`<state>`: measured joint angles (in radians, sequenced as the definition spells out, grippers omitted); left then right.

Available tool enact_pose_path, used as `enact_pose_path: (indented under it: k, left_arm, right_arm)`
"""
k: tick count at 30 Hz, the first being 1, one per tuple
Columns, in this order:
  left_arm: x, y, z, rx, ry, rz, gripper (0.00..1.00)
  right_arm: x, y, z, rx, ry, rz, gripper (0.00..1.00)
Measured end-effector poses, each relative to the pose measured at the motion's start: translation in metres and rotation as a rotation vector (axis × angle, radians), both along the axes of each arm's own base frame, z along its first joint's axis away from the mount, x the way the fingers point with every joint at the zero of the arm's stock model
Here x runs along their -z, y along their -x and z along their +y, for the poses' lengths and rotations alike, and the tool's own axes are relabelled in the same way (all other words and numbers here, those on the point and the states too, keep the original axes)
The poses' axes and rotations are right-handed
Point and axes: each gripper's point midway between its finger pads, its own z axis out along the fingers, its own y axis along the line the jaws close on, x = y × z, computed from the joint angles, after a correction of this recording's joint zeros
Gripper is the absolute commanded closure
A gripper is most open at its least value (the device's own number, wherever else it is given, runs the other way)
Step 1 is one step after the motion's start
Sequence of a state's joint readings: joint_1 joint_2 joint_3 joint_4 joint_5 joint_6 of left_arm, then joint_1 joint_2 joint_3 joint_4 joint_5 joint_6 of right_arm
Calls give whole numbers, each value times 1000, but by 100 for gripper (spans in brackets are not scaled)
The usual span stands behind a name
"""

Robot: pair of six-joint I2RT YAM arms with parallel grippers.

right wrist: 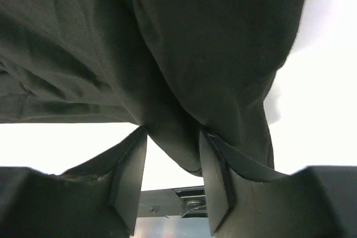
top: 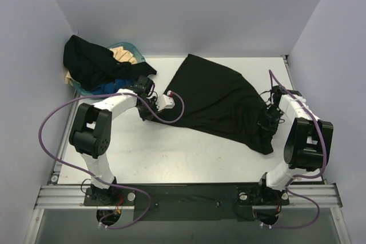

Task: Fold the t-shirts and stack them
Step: Flatten out the tshirt

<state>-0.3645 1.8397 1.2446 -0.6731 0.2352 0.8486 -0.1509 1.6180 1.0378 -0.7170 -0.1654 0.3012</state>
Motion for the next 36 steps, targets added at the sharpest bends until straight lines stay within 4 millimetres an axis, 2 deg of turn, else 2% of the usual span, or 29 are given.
enact_pose_path:
  k: [1,3,7,9,10,12,13,15,16,18,19,20,23,24,27,32,36]
  left_arm:
    - [-1,-1,0,0,1,-2,100]
    - [-1,-1,0,-3,1,-4,100]
    - [-6,-6,3,-51,-8,-12,100]
    - [-16,-16,6,-89,-11,-40,100]
    - [-22,-21,7,-106,-11,-56,100]
    - [-43,-38,12,-146,-13,-109,100]
    - [-57,-49,14,-169,-10,-146,100]
    - [-91,-72,20,-211,-3,-230,100]
    - [-110,-83,23,-230,2,-276,100]
    - [-151,-101,28,-268,14,-367,100]
    - [-168,-106,30,-281,21,-403,100]
    - [-191,-111,33,-295,29,-448,100]
    - [-251,-114,39,-321,46,-553,100]
    - [-266,-113,42,-327,48,-578,100]
    - [-332,-104,53,-345,54,-690,100]
    - [-426,-77,73,-384,84,-889,100]
    - [-461,-55,86,-418,91,-978,100]
  right_arm:
    - [1,0,1,-6,-7,1,84]
    - [3,-1,5,-16,-33,3,100]
    - [9,-2,13,-14,-89,11,100]
    - [2,-7,14,-16,-105,0,100]
    - [-7,-15,13,-16,-111,-23,100]
    - [-39,-48,7,-15,-113,-123,100]
    - [-66,-74,1,-13,-109,-221,100]
    - [-137,-124,-14,-11,-88,-462,100]
    - [-176,-140,-22,-10,-74,-581,100]
    - [-254,-152,-37,-1,-44,-798,100]
    - [-282,-149,-42,1,-27,-873,100]
    - [-319,-140,-47,5,-7,-965,100]
    - [-390,-106,-41,-22,28,-1145,100]
    - [-403,-96,-38,-31,37,-1180,100]
    - [-432,-67,-22,-76,46,-1263,100]
    - [-460,-33,-4,-117,59,-1351,100]
    - [-475,-20,8,-156,44,-1403,100]
